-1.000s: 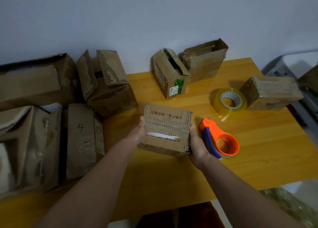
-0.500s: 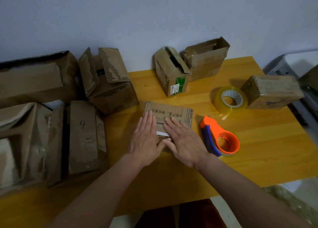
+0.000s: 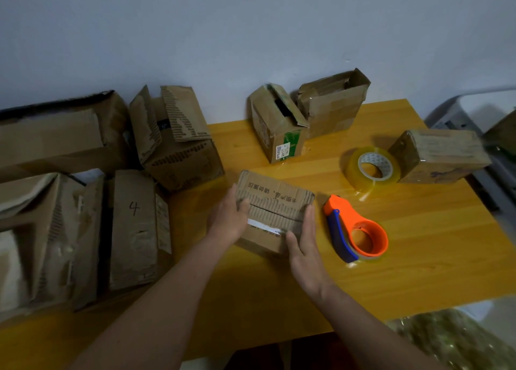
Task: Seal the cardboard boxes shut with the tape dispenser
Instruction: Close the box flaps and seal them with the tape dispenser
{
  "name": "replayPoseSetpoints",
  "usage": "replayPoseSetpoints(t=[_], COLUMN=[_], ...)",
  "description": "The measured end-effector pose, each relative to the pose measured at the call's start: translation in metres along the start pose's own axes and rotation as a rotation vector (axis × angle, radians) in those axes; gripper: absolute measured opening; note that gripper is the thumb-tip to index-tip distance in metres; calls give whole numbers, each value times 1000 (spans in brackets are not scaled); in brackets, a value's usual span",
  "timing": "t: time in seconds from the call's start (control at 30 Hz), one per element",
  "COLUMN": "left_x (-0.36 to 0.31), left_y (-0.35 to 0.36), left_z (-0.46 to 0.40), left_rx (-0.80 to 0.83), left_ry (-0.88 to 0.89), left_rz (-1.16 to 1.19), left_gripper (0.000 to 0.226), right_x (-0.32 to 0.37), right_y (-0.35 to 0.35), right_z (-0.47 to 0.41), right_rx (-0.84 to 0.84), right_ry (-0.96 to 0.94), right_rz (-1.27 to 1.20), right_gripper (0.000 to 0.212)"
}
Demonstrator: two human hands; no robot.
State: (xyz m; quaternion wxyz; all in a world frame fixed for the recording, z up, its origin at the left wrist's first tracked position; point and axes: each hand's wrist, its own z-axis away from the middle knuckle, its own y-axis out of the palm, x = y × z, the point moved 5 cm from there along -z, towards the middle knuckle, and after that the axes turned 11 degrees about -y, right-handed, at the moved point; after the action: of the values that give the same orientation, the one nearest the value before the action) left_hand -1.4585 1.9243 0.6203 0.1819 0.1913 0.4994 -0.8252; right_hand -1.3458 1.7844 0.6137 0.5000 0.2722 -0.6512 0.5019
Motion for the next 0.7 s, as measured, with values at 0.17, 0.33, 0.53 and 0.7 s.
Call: replayPoseSetpoints(t=[0.17,0.33,0.53,0.7], left_x=[3,9,20,-10], left_y=[-2,0,2,17], left_z=[-7,-9,-6,37], left_rx=[58,161,250,-163], left_ry=[-89,-153,-269,68], left_rz=[127,311,58,-381], left_gripper=[45,41,65,102], right_x=[-6,-16,-25,-11], right_y=[-18,-17,-30,-56], right_z=[-17,-17,-15,-45], right_rx=[-149,-261,-145,-199], right_ry=[94,145,186,105], right_rz=[-3,-58,-93,112], right_gripper=[60,49,59,54])
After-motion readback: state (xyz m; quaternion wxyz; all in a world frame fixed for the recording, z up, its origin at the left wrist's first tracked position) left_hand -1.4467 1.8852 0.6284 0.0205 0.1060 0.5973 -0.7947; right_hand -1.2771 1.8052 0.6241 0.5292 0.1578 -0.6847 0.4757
